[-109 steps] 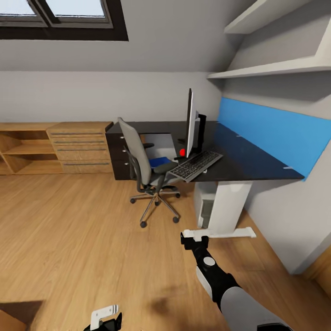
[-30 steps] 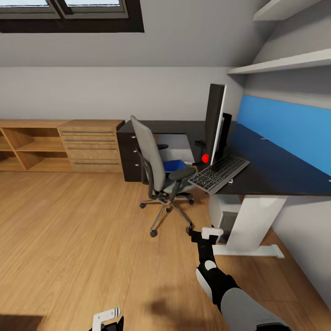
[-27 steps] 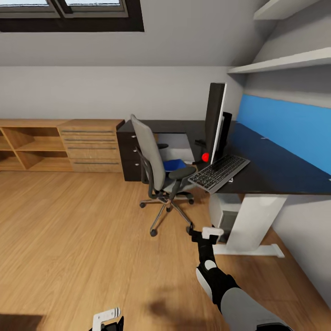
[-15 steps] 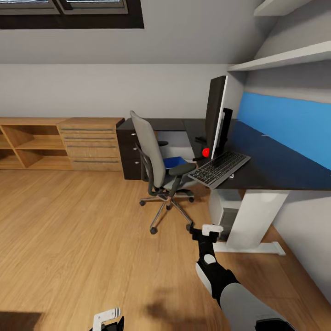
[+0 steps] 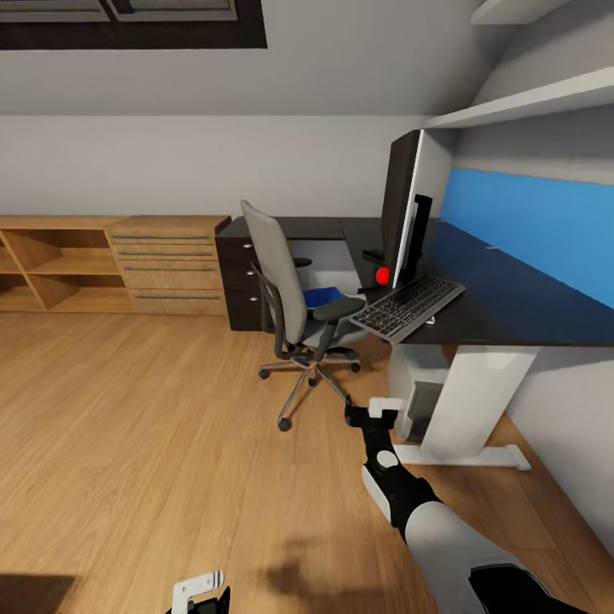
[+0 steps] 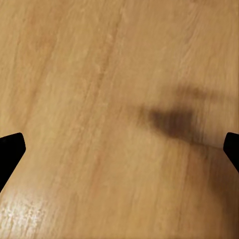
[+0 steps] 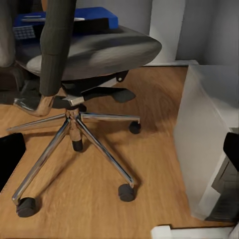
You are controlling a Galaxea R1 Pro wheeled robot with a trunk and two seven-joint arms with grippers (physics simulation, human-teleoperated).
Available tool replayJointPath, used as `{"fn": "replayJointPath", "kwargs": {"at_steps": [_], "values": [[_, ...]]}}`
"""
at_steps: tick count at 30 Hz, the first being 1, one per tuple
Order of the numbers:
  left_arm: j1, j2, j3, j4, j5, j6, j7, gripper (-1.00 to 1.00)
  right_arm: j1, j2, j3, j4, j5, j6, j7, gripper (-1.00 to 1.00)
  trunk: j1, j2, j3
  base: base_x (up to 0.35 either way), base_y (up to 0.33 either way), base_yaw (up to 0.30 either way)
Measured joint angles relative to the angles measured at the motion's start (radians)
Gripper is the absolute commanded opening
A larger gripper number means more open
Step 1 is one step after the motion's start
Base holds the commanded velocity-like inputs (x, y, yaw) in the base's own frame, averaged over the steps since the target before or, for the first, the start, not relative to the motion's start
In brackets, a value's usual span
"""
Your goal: In the bedroom, organize the workspace by keeping the computer under the desk, ensuring the monitor is on the desk, placing the keyboard on the desk next to the monitor, placing the mouse on the desk next to the keyboard, moving the folder from the swivel chair onto the desk next to the mouse, stacking the notebook on top of the folder with the pen on top of the notebook, and positioning the swivel chair next to the desk.
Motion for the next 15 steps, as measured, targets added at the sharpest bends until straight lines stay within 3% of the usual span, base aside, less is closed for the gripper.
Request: {"fn": "replayJointPath", "kwargs": {"at_steps": [10,15], "values": [[0.0,0.003,0.001,0.0,0.0,-0.002,0.0,1.0,-0.001,0.0,-0.009,0.002,-0.001,-0.051,0.018,1.0,0.0,0.0,0.0,0.003,0.0,0.0],[0.0,0.004,0.004,0.0,0.001,-0.004,0.0,1.0,-0.001,0.0,-0.01,0.003,-0.004,-0.054,0.018,1.0,0.0,0.0,0.0,0.183,0.0,0.0]]}}
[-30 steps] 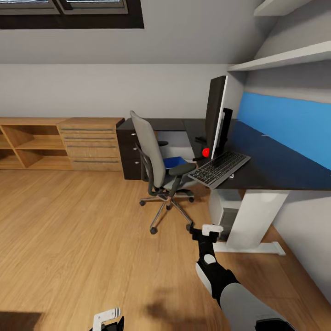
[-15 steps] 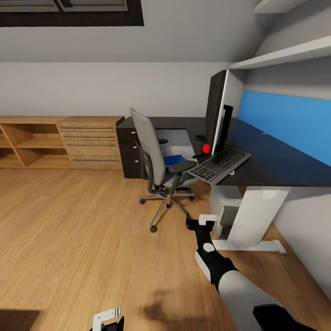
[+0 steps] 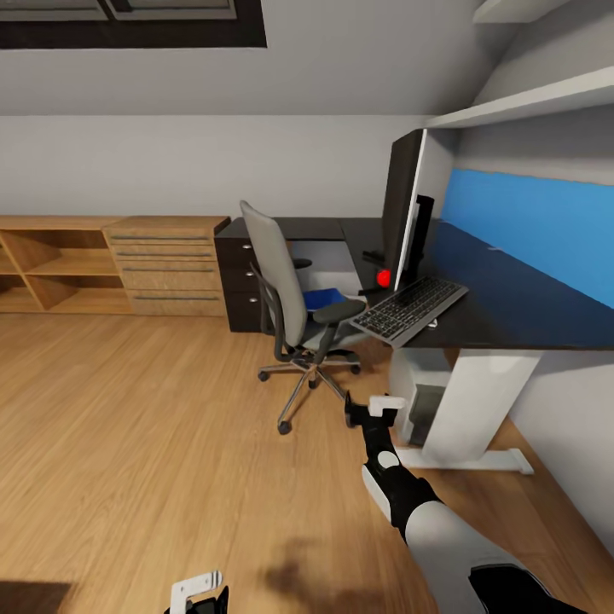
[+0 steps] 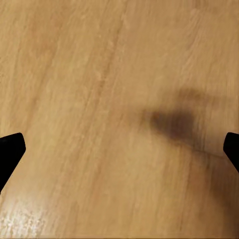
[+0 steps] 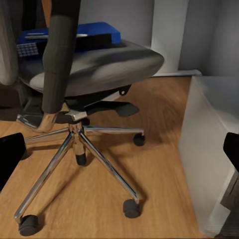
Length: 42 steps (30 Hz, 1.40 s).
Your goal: In the bedroom, organize the workspace by keeping the computer under the desk, ensuring the monitor is on the desk, placing the keyboard on the desk next to the monitor, placing the mouse on the desk next to the keyboard, moving the folder from the swivel chair onto the desk next to the mouse, stacking the notebook on top of the folder with the pen on top of the notebook, and positioning the swivel chair next to the desk.
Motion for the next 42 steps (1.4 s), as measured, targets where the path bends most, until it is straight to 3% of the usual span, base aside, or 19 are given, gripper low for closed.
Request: {"fn": "replayJointPath", "kwargs": {"at_steps": [9,20,25,42], "values": [[0.0,0.001,0.002,0.0,0.001,-0.044,0.0,1.0,0.0,0.0,0.001,0.001,-0.001,-0.001,0.0,1.0,0.0,0.0,0.0,0.314,0.0,0.0],[0.0,0.001,0.001,0.0,0.001,-0.05,0.001,1.0,0.0,0.0,-0.001,0.0,-0.003,-0.001,-0.001,1.0,0.0,0.0,0.0,0.332,0.0,0.0],[0.0,0.001,0.001,0.0,0.001,-0.05,0.0,1.0,0.0,0.0,-0.004,0.0,-0.003,-0.002,-0.032,1.0,0.0,0.0,0.0,0.281,-0.065,0.0],[0.0,0.001,0.002,0.0,0.001,-0.05,0.001,1.0,0.0,0.0,-0.004,0.002,-0.001,-0.001,-0.051,1.0,0.0,0.0,0.0,0.074,-0.02,0.0]]}}
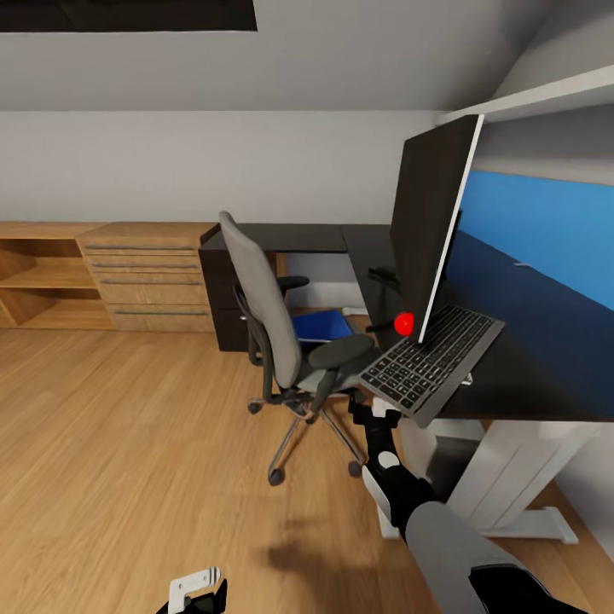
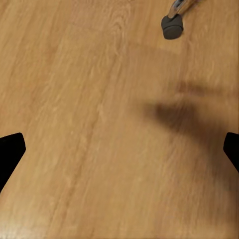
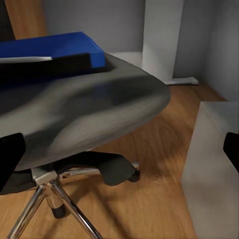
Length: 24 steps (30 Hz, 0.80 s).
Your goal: In the bedroom, organize the workspace by keeping the computer under the desk, ensuring the monitor is on the desk, placing the keyboard on the desk next to the monitor, placing the mouse on the desk next to the keyboard, moving the folder from the swivel chair onto the desk next to the mouse, stacking the notebook on top of the folder with the pen on top of the notebook, and positioning the swivel chair next to the desk.
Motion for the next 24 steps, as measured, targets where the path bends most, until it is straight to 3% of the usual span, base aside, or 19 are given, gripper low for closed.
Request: {"fn": "replayJointPath", "kwargs": {"at_steps": [8,24], "values": [[0.0,0.0,0.0,0.0,0.0,0.0,0.0,1.0,0.0,0.0,0.0,0.0,0.0,0.0,0.0,1.0,0.0,0.0,0.0,0.161,0.038,0.0],[0.0,-0.002,0.0,0.0,0.001,0.005,0.001,1.0,0.0,0.0,-0.001,-0.001,-0.001,0.0,-0.001,1.0,0.0,0.0,0.0,0.012,0.003,0.0]]}}
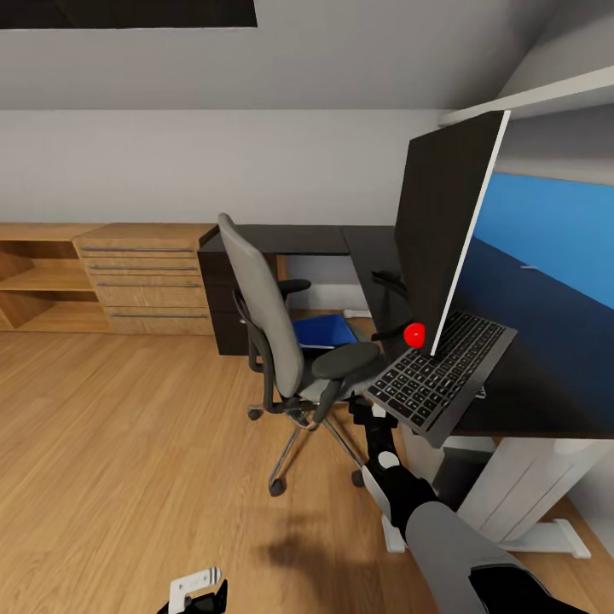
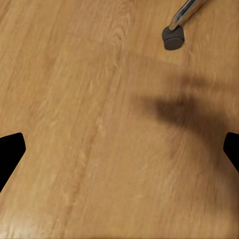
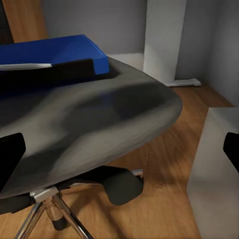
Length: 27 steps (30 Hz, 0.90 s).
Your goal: In the bedroom, organize the workspace by keeping the computer under the desk, ensuring the monitor is on the desk, placing the keyboard on the desk next to the monitor, placing the mouse on the desk next to the keyboard, moving the folder from the swivel chair onto the desk next to the mouse, stacking the notebook on top of the folder with the pen on top of the notebook, and positioning the swivel chair next to the desk.
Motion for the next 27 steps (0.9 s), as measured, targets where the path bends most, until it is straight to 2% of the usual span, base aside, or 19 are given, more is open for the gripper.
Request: {"fn": "replayJointPath", "kwargs": {"at_steps": [2,21,27], "values": [[0.0,-0.001,-0.001,0.0,0.0,0.001,0.0,1.0,0.0,0.0,0.0,0.0,0.0,0.0,0.0,1.0,0.0,0.0,0.0,0.0,0.0,0.0],[0.0,0.0,0.001,0.0,0.001,0.0,0.003,1.0,0.0,0.0,0.001,0.0,0.0,0.0,-0.001,1.0,0.073,-0.133,-0.059,0.0,0.0,0.0],[0.0,-0.001,0.003,0.0,0.001,-0.001,0.004,1.0,0.0,0.0,0.001,-0.001,0.0,-0.001,-0.004,1.0,0.073,-0.133,-0.06,0.0,0.0,0.0]]}}
